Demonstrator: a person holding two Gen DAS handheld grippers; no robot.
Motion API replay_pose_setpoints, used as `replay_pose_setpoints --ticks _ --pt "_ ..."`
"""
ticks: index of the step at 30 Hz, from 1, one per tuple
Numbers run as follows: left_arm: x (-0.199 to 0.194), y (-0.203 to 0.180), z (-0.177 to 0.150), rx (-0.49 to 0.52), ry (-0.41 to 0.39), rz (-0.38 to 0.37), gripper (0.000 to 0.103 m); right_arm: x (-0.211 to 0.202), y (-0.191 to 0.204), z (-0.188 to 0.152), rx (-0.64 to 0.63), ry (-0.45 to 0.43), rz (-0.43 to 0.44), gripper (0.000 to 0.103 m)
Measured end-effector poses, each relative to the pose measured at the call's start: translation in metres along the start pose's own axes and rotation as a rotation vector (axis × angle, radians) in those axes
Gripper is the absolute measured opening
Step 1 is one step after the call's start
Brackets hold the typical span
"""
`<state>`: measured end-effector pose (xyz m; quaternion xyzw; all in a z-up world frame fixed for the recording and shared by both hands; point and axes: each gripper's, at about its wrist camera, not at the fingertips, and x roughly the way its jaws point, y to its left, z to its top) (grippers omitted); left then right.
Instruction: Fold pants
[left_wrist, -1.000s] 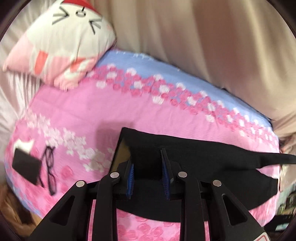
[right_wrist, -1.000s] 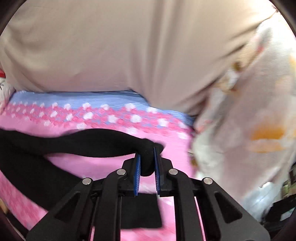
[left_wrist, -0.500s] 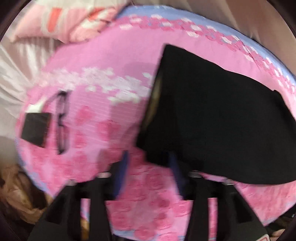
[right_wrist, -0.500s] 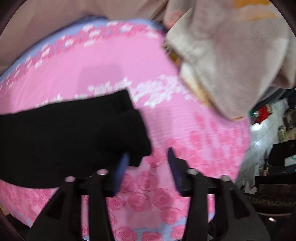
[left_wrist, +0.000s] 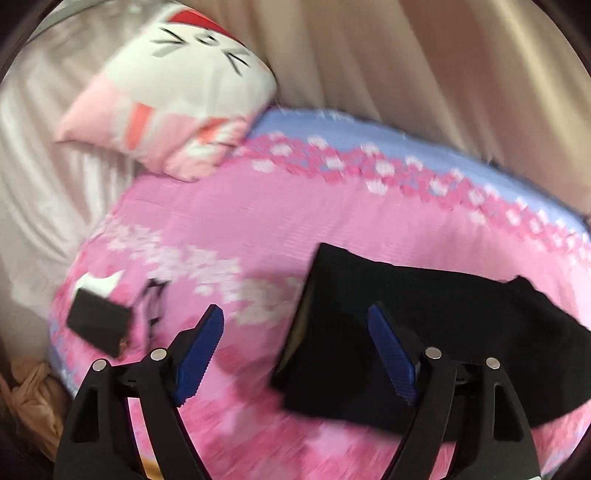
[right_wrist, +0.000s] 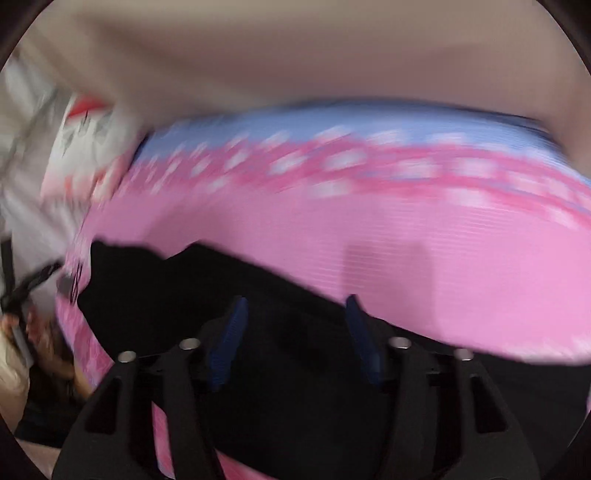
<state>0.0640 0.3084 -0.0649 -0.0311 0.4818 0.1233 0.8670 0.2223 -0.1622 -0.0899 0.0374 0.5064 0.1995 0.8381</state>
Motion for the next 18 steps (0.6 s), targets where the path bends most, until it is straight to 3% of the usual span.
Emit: replay_pose_setpoints --ticks 2,5,6,7,9,12,13,15,16,18 --pt "0.04 -0.022 0.003 0.046 0.081 0.047 0.078 0.051 0.043 0.02 -0.058 0.071 0.038 0.048" --pt "0.081 -0.03 -0.007 0.096 0.171 0.112 0.078 0.101 0.085 0.037 -0.157 0.143 0.004 0.048" --pt "0.087 -0.026 -0.011 0.092 0.175 0.104 0.079 0.11 0.092 0.037 -0.167 0.158 -0.007 0.025" --pt "0.087 -0.022 -0.013 0.082 0.173 0.091 0.08 0.125 0.097 0.039 -0.174 0.201 -0.004 0.011" --pt "0.089 -0.012 -0.016 0.061 0.161 0.048 0.083 0.131 0.103 0.044 -0.183 0.212 -0.021 0.008" --pt "0.09 -0.008 -0.015 0.094 0.129 0.066 0.088 0.118 0.084 0.079 -0.082 0.112 0.016 0.0" --pt "0.091 -0.007 -0.014 0.107 0.117 0.076 0.088 0.119 0.072 0.089 -0.059 0.066 -0.024 0.0" --pt "0.094 -0.007 -0.013 0.119 0.105 0.096 0.097 0.138 0.049 0.096 -0.027 0.091 -0.125 0.0" --pt "0.096 -0.007 -0.012 0.126 0.098 0.116 0.098 0.142 0.033 0.096 0.036 0.117 -0.119 0.0" --pt "0.094 -0.007 -0.007 0.134 0.094 0.149 0.098 0.103 0.007 0.09 0.188 0.0 -0.021 0.003"
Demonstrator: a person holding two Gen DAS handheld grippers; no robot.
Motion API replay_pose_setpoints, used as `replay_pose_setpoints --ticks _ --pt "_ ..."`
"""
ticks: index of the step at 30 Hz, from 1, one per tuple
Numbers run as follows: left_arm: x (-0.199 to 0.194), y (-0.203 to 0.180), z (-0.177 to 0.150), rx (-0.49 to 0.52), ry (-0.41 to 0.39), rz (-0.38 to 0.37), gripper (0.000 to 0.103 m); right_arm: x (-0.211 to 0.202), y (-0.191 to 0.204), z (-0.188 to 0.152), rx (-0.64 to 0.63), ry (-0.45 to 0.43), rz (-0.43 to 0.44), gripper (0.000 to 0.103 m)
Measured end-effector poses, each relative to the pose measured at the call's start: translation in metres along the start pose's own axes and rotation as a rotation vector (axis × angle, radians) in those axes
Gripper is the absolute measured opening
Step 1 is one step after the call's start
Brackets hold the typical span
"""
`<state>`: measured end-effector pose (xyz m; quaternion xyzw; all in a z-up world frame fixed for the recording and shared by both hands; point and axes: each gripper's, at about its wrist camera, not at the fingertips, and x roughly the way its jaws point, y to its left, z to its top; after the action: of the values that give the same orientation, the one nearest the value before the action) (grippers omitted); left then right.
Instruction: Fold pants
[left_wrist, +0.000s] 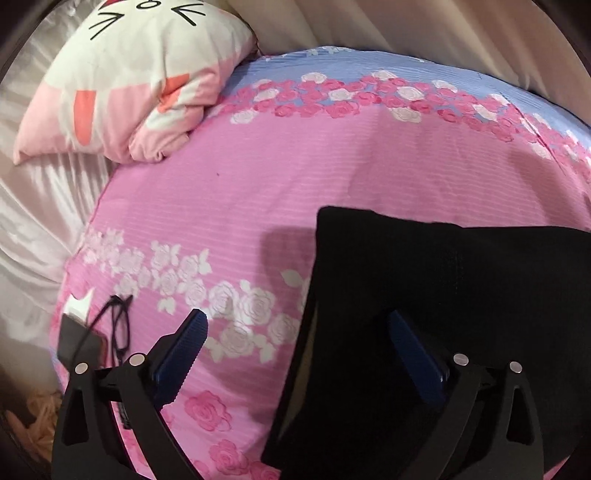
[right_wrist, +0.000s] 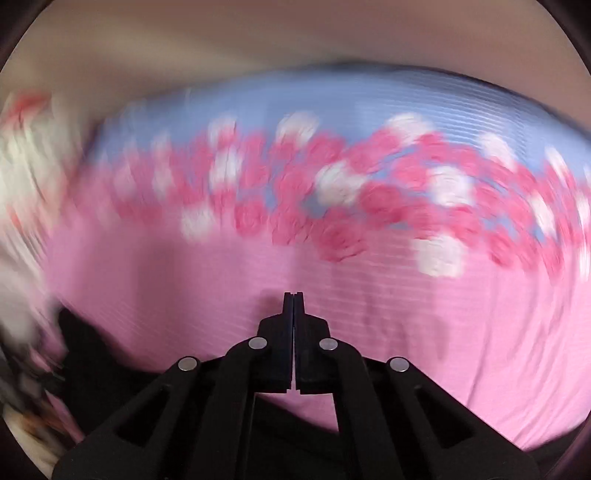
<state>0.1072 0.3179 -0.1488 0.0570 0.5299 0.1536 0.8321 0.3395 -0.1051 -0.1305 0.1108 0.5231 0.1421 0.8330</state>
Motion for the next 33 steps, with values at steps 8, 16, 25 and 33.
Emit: replay_pose_setpoints --ticks 8,16,25,33 --pt "-0.047 0.015 0.006 -0.12 -0.036 0.132 0.093 -0.186 -0.153 -0.15 0.164 -0.257 -0.369 0.073" --pt "-0.129 -0.125 0.005 0.007 -0.126 0.077 0.095 -0.29 -0.394 -0.236 0.415 -0.082 -0.658 0.074" --pt "-0.183 -0.267 0.0 0.184 -0.172 -0.042 0.095 -0.269 -0.394 -0.231 0.264 -0.014 -0.434 0.011" --pt "-0.199 -0.282 -0.009 0.136 -0.168 -0.025 0.095 -0.258 -0.431 -0.193 0.119 0.035 -0.495 0.02"
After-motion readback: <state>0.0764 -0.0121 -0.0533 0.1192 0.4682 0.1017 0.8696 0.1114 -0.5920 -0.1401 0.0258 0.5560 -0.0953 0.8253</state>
